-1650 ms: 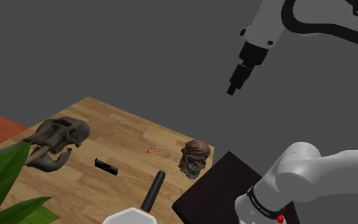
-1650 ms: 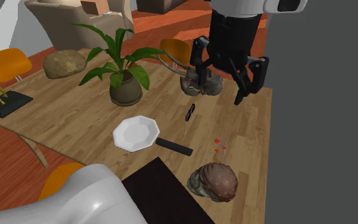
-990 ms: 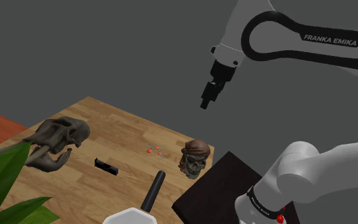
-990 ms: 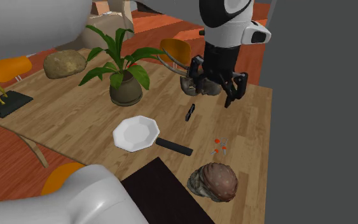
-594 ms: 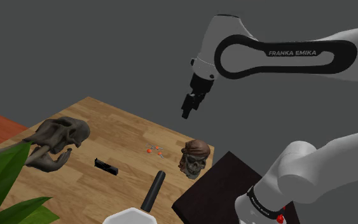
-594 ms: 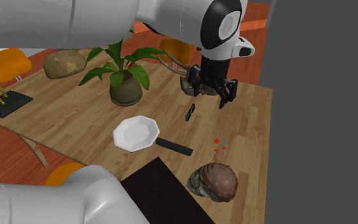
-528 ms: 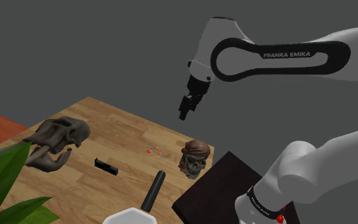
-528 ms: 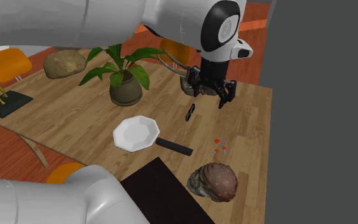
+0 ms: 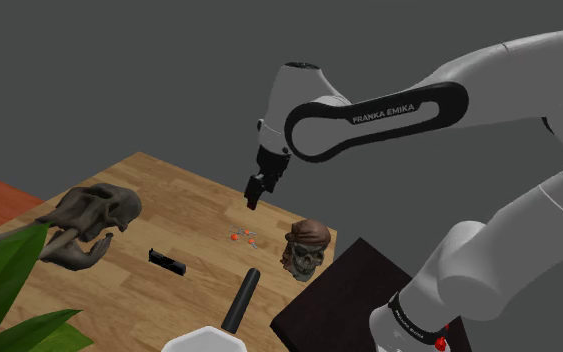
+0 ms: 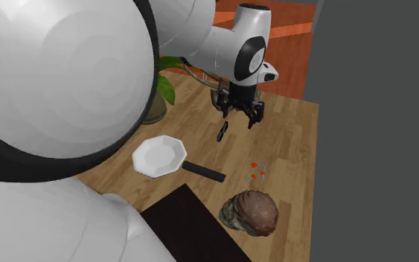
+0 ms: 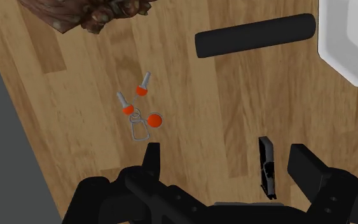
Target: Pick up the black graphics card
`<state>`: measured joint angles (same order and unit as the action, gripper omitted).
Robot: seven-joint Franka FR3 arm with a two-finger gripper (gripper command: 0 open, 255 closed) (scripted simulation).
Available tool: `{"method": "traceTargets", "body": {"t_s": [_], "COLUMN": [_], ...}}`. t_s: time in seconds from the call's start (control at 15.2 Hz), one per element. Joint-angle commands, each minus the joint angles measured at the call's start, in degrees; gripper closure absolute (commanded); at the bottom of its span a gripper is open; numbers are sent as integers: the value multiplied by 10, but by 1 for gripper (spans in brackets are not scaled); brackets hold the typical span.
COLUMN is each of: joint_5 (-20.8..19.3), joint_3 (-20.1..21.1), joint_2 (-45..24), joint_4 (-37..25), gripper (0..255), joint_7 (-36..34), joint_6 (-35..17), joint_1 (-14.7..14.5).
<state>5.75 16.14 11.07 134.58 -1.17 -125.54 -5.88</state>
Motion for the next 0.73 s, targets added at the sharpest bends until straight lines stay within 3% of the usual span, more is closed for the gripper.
{"method": "traceTargets", "body": {"t_s": [0.0, 0.66], "joint_5": [-12, -107], "joint_3": [12, 30], "joint_2": [-46, -264], "joint_4": [-17, -132], "gripper": [0, 0], "joint_7": [-13, -88], "joint_6": [-29, -128], "joint_1": [-3, -41]}}
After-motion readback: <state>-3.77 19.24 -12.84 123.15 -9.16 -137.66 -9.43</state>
